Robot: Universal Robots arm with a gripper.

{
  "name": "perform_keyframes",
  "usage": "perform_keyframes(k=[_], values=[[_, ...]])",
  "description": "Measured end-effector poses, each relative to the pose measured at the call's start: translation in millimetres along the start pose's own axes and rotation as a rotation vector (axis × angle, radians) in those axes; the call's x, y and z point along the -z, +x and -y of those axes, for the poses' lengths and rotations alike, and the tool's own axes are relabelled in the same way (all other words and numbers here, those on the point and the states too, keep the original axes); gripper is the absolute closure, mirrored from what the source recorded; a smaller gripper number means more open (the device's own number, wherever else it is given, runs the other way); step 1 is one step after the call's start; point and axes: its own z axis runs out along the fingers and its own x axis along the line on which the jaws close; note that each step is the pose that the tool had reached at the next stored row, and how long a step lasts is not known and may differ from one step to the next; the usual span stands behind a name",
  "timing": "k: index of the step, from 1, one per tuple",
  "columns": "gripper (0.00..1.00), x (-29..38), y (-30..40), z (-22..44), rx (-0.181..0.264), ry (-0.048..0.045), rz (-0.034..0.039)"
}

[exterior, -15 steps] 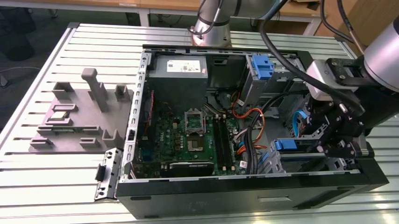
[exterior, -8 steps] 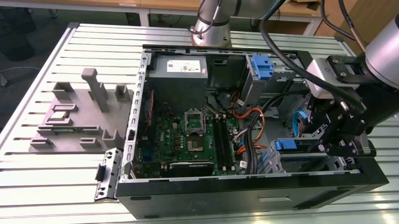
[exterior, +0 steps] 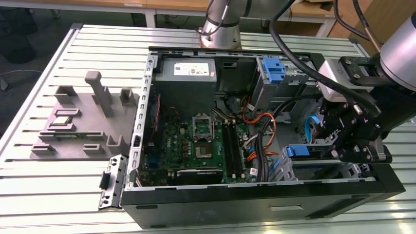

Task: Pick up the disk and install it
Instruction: 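Insert the disk into the insertion slot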

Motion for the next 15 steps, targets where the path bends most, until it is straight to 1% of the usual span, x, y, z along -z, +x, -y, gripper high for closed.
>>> perform_keyframes(k=[2,5,10,15], values=[[0.58,0.1,-0.4,0.0,0.000,0.0001,-0.0001],[0.58,-0.2,-3.3,0.0,0.000,0.0001,0.0000],[0.58,-0.3,-3.7,0.0,0.000,0.0001,0.0001],[0.58,-0.5,-4.2,1.4,0.000,0.0001,0.0000]])
